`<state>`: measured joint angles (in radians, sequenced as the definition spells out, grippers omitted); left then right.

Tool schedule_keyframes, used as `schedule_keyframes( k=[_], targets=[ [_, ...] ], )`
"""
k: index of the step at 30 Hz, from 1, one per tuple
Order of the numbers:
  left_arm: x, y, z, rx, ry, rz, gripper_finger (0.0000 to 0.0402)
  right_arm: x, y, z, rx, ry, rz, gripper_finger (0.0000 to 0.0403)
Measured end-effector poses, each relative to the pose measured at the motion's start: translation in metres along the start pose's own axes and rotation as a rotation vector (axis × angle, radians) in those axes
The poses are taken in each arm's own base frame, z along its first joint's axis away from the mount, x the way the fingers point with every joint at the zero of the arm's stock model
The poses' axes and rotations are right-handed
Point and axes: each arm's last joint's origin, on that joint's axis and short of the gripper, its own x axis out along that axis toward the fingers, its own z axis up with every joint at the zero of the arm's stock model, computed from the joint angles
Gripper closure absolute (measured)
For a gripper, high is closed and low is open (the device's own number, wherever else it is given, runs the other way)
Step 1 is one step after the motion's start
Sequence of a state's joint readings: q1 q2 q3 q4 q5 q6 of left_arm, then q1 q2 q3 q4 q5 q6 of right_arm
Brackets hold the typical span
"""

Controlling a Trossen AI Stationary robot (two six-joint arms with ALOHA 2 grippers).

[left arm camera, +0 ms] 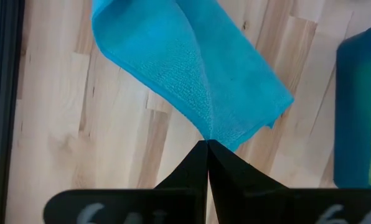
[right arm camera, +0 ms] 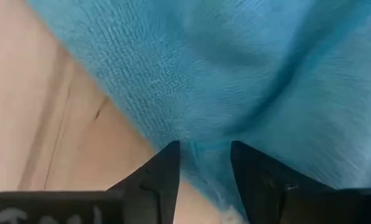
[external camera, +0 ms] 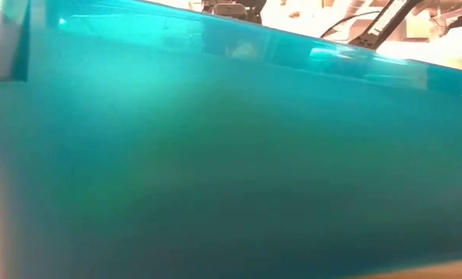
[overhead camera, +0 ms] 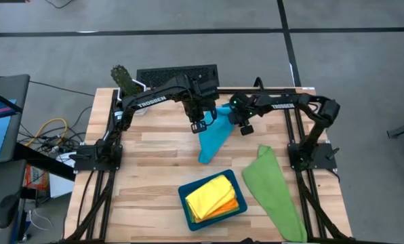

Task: Fold microfiber towels
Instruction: Fold the blue microfiber towel

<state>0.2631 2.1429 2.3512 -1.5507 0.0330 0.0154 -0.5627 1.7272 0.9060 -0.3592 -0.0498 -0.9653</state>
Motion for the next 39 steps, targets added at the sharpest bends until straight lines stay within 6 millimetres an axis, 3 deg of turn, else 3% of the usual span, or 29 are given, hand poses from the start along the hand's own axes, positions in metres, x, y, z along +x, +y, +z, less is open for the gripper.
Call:
schedule_keyframes(
  k=[4,9,17,20,24,30,35,37,39],
  targets=[
    [0.0,0.0,0.0,-0.002,0.004,0.0,0.0401,0.011,0.0,0.0,0.021,0.04,-0.008,0.0235],
    [0.0,0.0,0.0,-0.001,0.005,0.0,0.0401,0.006,-0.001,0.003,0.034,0.044,-0.028,0.0251],
    [0.0,0.001,0.0,0.005,0.004,0.033,0.0401,-0.014,-0.004,0.001,0.073,0.058,-0.076,0.0382],
    [0.0,0.002,0.0,-0.028,0.003,0.085,0.0401,-0.028,-0.007,0.002,0.144,0.02,-0.12,0.0386],
    [-0.012,0.003,-0.002,-0.08,-0.048,0.101,0.0401,-0.062,-0.013,0.0,0.291,-0.063,-0.207,0.0389],
    [-0.089,-0.003,-0.026,-0.142,-0.335,0.079,0.0401,-0.144,-0.008,-0.006,0.539,-0.285,-0.392,0.0389],
    [-0.148,-0.001,-0.061,-0.195,-0.519,0.115,0.0401,-0.203,0.01,-0.017,0.821,-0.513,-0.477,0.0397],
    [-0.159,0.003,-0.078,-0.212,-0.497,0.121,0.0401,-0.22,0.02,-0.021,0.901,-0.597,-0.488,0.0396],
    [-0.155,0.007,-0.086,-0.225,-0.429,0.158,0.0401,-0.232,0.027,-0.024,0.965,-0.653,-0.486,0.0395]
  ],
)
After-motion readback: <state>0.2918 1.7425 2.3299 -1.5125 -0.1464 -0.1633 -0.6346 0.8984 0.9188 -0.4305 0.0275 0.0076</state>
